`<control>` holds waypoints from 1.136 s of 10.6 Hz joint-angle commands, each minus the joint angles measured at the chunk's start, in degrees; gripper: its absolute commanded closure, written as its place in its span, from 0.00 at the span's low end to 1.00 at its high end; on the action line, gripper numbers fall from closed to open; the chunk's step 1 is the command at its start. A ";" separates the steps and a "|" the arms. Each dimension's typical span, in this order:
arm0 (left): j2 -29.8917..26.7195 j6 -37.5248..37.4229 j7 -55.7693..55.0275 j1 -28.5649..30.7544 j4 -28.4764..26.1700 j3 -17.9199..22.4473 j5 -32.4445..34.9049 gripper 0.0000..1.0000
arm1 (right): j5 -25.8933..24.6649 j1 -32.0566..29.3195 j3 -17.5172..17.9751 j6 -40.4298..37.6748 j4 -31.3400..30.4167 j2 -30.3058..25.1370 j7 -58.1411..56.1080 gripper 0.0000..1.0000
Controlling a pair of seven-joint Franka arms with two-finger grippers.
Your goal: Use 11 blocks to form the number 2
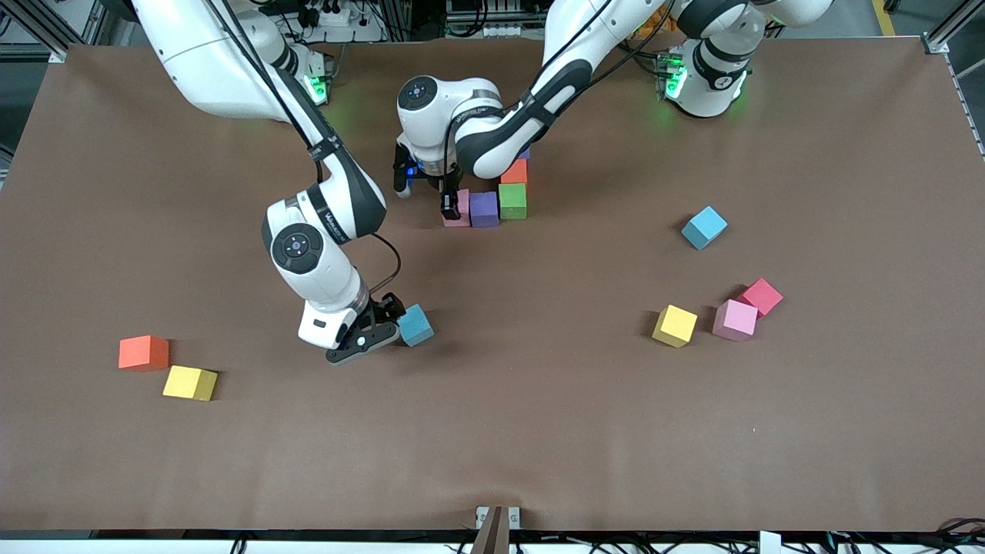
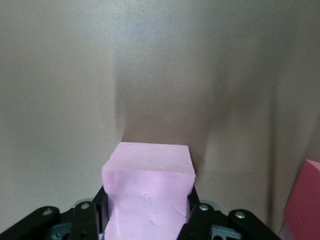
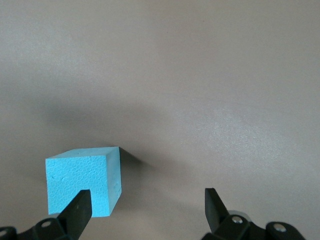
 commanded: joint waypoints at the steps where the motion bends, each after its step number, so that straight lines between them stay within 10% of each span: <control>1: 1.08 1.39 0.25 -0.15 -1.15 1.19 1.78 0.44 | -0.09 0.45 -0.21 -0.03 1.17 0.67 0.21 0.00; 12: 1.08 1.39 0.43 -0.32 -1.68 1.19 1.78 0.44 | -0.09 0.45 -0.21 -0.03 1.17 0.67 0.21 0.00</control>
